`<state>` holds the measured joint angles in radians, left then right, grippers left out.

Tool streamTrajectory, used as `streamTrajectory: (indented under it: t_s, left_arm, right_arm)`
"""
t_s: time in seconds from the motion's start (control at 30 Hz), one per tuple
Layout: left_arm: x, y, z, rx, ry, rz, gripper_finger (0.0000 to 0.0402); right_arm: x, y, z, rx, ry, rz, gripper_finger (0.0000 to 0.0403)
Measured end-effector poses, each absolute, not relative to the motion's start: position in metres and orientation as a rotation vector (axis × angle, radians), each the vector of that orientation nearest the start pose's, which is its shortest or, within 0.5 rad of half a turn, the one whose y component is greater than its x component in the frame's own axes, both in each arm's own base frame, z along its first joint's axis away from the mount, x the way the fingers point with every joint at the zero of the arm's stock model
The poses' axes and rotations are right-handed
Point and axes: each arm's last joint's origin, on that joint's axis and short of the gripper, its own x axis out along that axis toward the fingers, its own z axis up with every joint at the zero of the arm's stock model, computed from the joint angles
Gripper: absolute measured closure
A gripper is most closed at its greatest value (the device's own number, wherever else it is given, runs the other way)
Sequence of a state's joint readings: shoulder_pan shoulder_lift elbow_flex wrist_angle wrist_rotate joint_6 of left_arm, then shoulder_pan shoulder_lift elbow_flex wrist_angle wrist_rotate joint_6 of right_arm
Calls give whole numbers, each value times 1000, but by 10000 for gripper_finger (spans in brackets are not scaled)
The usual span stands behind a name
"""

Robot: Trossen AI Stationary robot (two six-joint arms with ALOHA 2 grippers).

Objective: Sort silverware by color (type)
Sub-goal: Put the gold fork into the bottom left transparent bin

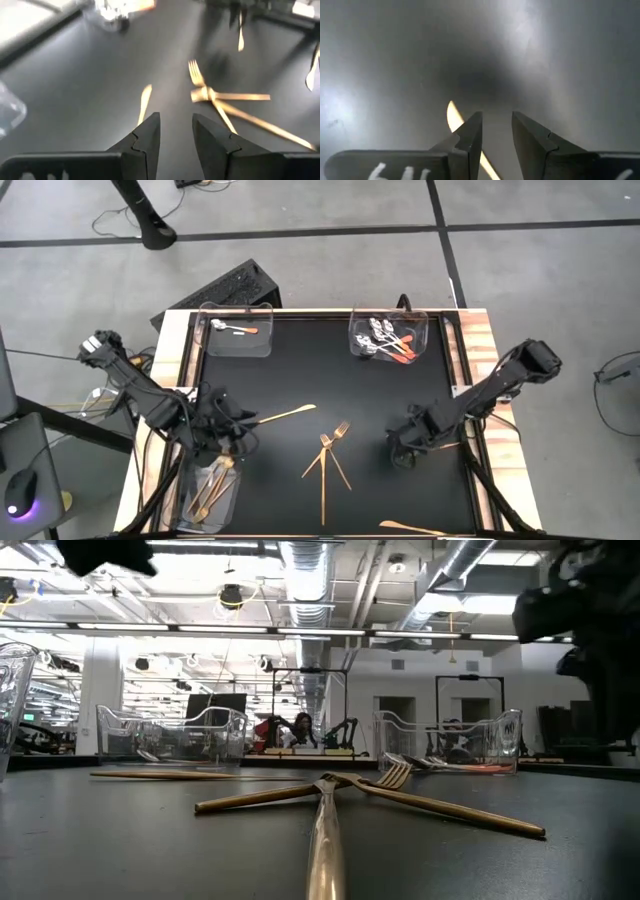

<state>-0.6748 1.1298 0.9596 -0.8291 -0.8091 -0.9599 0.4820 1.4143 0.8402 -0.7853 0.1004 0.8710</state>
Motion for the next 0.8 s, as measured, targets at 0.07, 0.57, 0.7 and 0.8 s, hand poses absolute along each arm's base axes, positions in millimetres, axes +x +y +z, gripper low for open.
streamTrajectory:
  t_s: [0.07,0.57,0.7,0.8]
  left_arm:
    - [180,-110,288,-204,552,452,303]
    - [198,-87,293,-137,506,542,303]
    - [198,-87,293,-97,516,533,303]
    - [198,-86,294,-72,504,551,303]
  right_arm:
    - [219,112,185,341,1264,-234,274]
    - [330,76,151,-156,935,34,274]
    - [350,81,145,-283,970,120,274]
    - [362,84,149,-340,974,156,274]
